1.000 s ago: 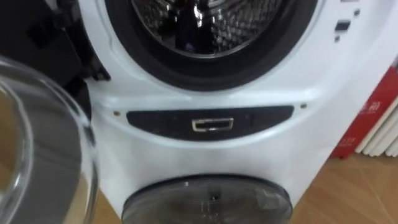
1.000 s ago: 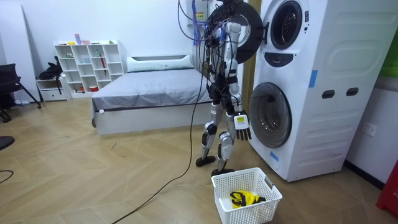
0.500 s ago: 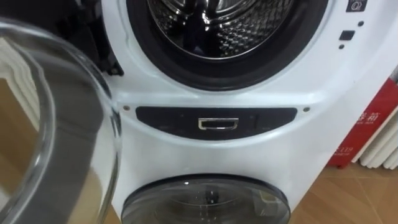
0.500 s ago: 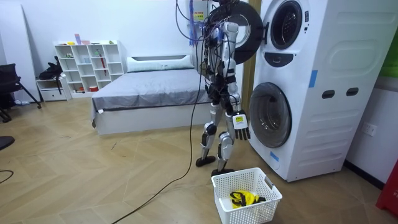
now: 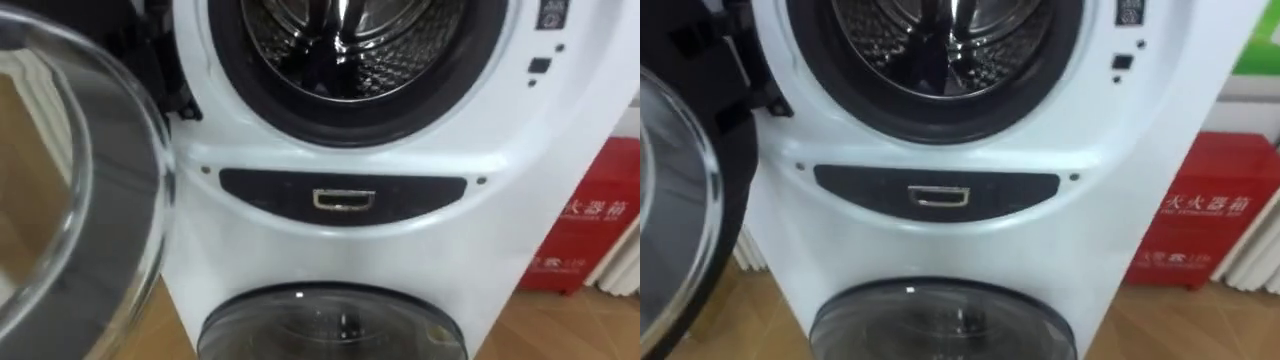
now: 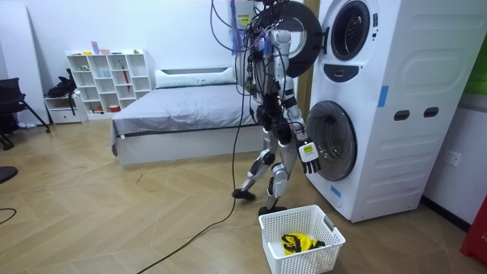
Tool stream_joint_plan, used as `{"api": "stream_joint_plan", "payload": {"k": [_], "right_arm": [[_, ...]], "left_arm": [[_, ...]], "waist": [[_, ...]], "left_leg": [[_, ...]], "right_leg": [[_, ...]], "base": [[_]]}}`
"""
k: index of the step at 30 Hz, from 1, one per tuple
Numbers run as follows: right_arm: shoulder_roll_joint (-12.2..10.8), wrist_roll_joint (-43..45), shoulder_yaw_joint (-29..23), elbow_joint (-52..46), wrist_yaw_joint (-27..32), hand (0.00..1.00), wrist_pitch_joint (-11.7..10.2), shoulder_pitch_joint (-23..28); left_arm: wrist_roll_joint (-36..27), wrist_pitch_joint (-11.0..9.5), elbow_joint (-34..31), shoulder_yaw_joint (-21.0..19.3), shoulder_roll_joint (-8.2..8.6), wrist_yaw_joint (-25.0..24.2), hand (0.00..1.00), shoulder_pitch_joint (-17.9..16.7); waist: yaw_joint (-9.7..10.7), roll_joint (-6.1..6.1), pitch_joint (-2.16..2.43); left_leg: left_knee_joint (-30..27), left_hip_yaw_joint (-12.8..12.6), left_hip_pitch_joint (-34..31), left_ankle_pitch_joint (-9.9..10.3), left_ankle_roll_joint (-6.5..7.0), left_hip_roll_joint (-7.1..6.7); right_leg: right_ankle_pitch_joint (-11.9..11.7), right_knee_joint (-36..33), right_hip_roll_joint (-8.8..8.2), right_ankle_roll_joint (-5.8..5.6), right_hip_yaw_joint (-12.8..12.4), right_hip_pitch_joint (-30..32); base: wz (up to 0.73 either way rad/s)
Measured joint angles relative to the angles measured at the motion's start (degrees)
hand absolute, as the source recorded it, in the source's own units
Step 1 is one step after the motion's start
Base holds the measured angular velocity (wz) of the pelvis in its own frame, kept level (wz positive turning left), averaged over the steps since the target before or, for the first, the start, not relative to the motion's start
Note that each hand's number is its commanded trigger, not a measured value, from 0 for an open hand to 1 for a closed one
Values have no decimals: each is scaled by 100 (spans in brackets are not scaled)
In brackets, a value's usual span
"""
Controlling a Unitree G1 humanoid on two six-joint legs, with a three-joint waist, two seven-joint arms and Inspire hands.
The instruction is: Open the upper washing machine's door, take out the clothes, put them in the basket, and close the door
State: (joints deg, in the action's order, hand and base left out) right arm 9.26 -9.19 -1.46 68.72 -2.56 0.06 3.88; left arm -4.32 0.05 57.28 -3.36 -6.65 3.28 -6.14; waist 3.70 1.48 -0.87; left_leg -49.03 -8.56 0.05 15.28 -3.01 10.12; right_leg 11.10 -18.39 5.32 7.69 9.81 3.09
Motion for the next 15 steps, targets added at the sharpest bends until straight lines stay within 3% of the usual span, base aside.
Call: {"api": "stream_joint_plan", "payload": {"k": [1, 3, 4, 6, 7, 9, 10, 12, 13, 14, 15], "right_arm": [[-11, 3, -26, 6, -2, 0, -3, 2], [-23, -31, -229, 17, 3, 0, -8, 22], [-22, -97, -226, 24, 5, 0, -12, 50], [-50, -383, -228, 43, 14, 0, -17, 80], [-67, -384, -238, 43, 27, 0, -16, 80], [-89, -421, -261, 34, 53, 0, -15, 78], [-90, -433, -269, 32, 55, 0, -15, 79], [-86, -455, -259, -44, 59, 0, -14, 147], [-90, -468, -243, -98, 58, 0, -13, 159], [-91, -502, -217, -199, 48, 0, -14, 229], [-93, -571, -227, -221, 42, 0, -17, 265]], "left_arm": [[6, 1, 11, 37, 9, -20, 0, 119], [8, -5, 33, 229, 77, -68, 0, 424], [4, -4, 37, 294, 79, -73, 0, 469], [49, -2, 15, 488, 82, -83, 0, 680], [74, -2, 22, 502, 83, -83, 0, 701], [76, -2, 47, 596, 83, -51, 0, 704], [76, -2, 73, 602, 88, -36, 0, 708], [21, -3, 356, 652, 70, 21, 0, 681], [-16, -3, 392, 656, 58, 29, 0, 648], [-63, -3, 410, 651, 43, 39, 0, 578], [-62, -18, 482, 647, 31, 70, 0, 573]], "waist": [[57, -2, -3], [211, 107, 23], [241, 112, 27], [243, 101, 16], [247, 103, 12], [250, 105, 10], [260, 91, 6], [217, 7, 22], [212, -17, 38], [221, -45, 52], [235, -65, 52]], "left_leg": [[93, 8, 162, 14, -24, -3], [1140, 110, 879, 192, -291, 18], [1487, 115, 1050, 225, -312, 18], [2845, 115, 1484, 334, -361, 11], [3129, 126, 1564, 377, -342, 5], [3980, 147, 1716, 422, -272, -139], [4051, 140, 1704, 432, -239, -214], [4034, 73, 1519, 414, 19, -486], [4035, 70, 1456, 389, 109, -519], [4042, 15, 1353, 354, 251, -654], [4035, -223, 1240, 343, 393, -734]], "right_leg": [[-3, -20, 0, 3, 58, 44], [-75, -52, 32, -9, 291, 239], [-103, -56, 32, -23, 328, 315], [-302, -37, 29, -61, 416, 593], [-357, -25, 29, -75, 443, 651], [-645, -24, -18, -186, 444, 909], [-739, -10, -52, -219, 430, 961], [-1241, 290, -204, -356, 256, 1032], [-1385, 435, -230, -387, 211, 1014], [-1703, 714, -284, -489, 105, 997], [-1913, 862, -382, -578, 41, 1001]], "base": [[59], [50], [36], [21], [12], [7], [-7], [-18], [-15], [-5], [11]]}}
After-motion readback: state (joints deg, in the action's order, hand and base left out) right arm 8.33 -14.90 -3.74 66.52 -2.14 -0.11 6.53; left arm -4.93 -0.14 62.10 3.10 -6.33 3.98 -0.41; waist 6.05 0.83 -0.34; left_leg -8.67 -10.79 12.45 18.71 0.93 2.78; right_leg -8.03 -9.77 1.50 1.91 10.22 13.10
